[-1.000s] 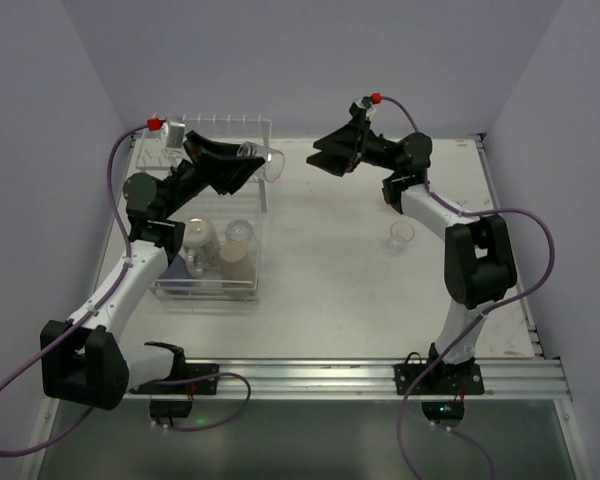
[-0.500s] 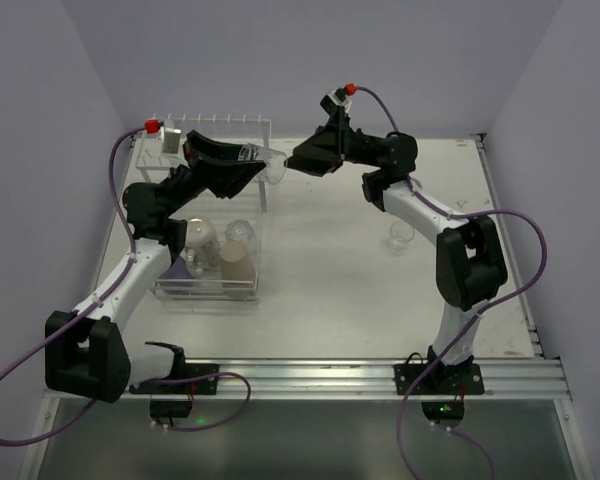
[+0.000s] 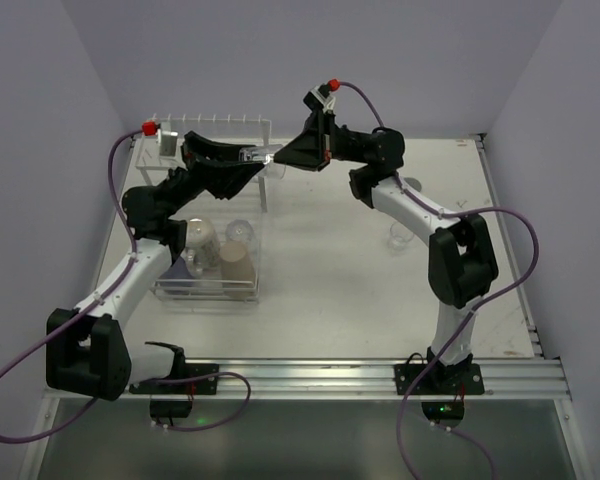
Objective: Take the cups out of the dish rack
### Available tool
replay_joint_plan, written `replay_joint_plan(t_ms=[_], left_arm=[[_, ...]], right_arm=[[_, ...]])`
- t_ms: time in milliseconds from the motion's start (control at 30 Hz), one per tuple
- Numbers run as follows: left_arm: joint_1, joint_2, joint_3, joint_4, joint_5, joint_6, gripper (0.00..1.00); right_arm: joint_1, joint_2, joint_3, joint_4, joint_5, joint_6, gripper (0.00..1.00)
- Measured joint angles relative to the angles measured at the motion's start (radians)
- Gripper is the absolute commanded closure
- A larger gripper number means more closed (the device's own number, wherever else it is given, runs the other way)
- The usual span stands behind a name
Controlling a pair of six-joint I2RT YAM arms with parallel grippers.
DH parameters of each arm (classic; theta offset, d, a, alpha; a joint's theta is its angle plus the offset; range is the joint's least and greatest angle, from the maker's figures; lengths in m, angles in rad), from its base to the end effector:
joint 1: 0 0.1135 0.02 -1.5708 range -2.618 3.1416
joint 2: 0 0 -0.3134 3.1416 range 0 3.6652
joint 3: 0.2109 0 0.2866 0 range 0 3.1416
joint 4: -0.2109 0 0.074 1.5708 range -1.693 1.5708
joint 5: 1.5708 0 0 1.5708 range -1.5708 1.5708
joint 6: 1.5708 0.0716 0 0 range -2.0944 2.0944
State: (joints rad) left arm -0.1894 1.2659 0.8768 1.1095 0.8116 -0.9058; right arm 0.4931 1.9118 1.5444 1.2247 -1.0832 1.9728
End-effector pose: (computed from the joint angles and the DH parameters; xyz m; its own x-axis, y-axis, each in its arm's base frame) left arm 0.2855 -0.1076 0.4430 -0.1235 -0.5278 -0.8403 0.9202 0.2561 -0.2961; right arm 0.3914 0.2821 0.4455 -0.9334 -0.0121 -0.3586 -0.3269 -0.3837 0.8637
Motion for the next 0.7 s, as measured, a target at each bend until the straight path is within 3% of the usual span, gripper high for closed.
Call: replay_joint_plan(t_ms=[33, 133, 233, 367, 533, 633, 700], left_arm=[[0.001, 0.0, -0.005, 0.002, 0.0, -0.001, 0.75], [0.004, 0.004, -0.009, 0.009, 0.006, -0.002, 0.19], [0.005, 0.002, -0.008, 0.004, 0.046, -0.017, 0.0], [0.006, -0.041, 0.004, -0.131, 0.061, 0.032, 0.0], [0.008, -0.138, 0.123, -0.511, -0.048, 0.198, 0.0], [0.009, -0.193, 0.206, -0.739, -0.161, 0.305, 0.0], [0.009, -0.219, 0.245, -0.877, -0.245, 0.367, 0.0]], right_arm=[[0.0, 0.004, 0.0, 0.002, -0.001, 0.004, 1.0], [0.0, 0.009, 0.0, 0.004, -0.002, 0.006, 1.0], [-0.001, 0.009, -0.002, 0.001, -0.002, -0.002, 1.0], [-0.012, -0.005, -0.046, -0.042, -0.01, -0.055, 1.0], [-0.055, -0.07, -0.168, -0.169, -0.018, -0.183, 1.0], [-0.091, -0.134, -0.232, -0.33, -0.026, -0.315, 1.0], [-0.111, -0.182, -0.235, -0.548, -0.011, -0.465, 1.0]])
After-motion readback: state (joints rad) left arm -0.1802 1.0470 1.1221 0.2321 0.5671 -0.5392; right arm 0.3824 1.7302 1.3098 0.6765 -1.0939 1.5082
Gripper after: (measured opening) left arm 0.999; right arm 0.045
